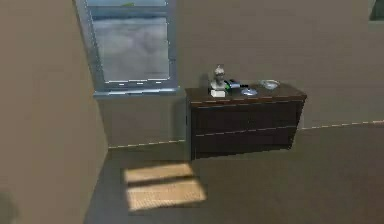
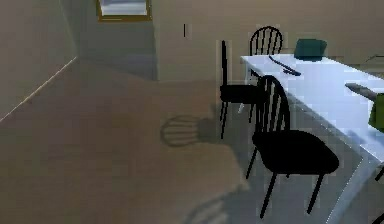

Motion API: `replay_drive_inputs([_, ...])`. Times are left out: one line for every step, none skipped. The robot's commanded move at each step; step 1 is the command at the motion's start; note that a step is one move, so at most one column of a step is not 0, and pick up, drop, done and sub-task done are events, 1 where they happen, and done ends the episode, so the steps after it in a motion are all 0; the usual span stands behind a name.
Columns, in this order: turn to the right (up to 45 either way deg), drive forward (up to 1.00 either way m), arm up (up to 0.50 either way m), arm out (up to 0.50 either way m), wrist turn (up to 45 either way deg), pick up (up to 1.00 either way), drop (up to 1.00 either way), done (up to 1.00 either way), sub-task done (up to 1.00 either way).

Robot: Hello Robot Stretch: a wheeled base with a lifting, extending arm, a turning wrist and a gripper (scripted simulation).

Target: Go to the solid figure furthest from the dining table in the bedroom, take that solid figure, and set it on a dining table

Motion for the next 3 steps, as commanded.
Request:
replay_drive_inputs([0.0,1.0,0.0,0.0,0.0,0.0,0.0,0.0,0.0])
replay_drive_inputs([-42.0,0.0,0.0,0.0,0.0,0.0,0.0,0.0,0.0])
replay_drive_inputs([0.0,0.05,0.0,0.0,0.0,0.0,0.0,0.0,0.0])
